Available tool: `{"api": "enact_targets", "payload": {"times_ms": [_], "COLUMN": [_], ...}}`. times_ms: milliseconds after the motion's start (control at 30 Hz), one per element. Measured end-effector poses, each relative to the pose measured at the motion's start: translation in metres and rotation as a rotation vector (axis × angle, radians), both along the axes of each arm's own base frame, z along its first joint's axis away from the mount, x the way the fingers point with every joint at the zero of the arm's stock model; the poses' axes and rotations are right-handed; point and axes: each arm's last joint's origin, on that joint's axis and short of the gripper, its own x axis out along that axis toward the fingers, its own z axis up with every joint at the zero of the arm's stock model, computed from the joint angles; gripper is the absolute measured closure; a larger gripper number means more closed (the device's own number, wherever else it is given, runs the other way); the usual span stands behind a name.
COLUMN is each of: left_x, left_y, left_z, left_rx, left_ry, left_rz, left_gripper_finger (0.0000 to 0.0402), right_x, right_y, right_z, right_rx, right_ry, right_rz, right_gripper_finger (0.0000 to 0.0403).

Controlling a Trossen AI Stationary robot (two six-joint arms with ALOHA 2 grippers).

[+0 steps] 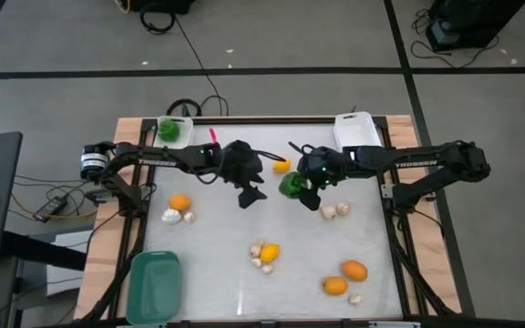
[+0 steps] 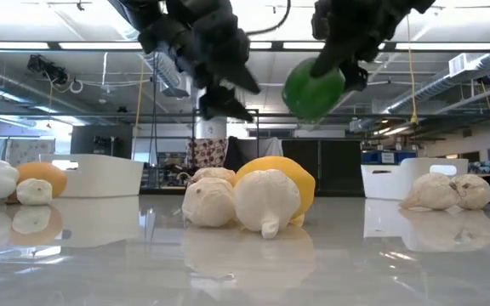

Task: Sort produce into baskets
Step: Put the green bell pepper into the left white bin

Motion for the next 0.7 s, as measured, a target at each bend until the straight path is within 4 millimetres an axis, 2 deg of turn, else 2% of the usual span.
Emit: {"api": "enact_targets", "payload": {"times_ms": [267, 500, 700], "left_x": [0.012, 0.017, 0.019], "left_y": [-0.012, -0.019, -0.020], "left_z": [0.015, 0.022, 0.022], "left_rx": [0.206, 0.225, 0.160], "left_ry": [-0.206, -0.296, -0.317], "left_rz": [-0.115, -0.123, -0.141], "left_gripper_finger": [0.0058, 0.0058, 0.0058], "right_x": [0.004, 0.009, 0.013], "right_y": [0.003, 0.013, 0.016], "right_z": [-0.002, -0.002, -0.002], "right_rx": [0.027, 0.027, 0.035], "right_ry": [-0.011, -0.045, -0.068], "right_rz": [0.053, 0.115, 0.090], "right_gripper_finger": [0.0054, 0.0054, 0.0054]}}
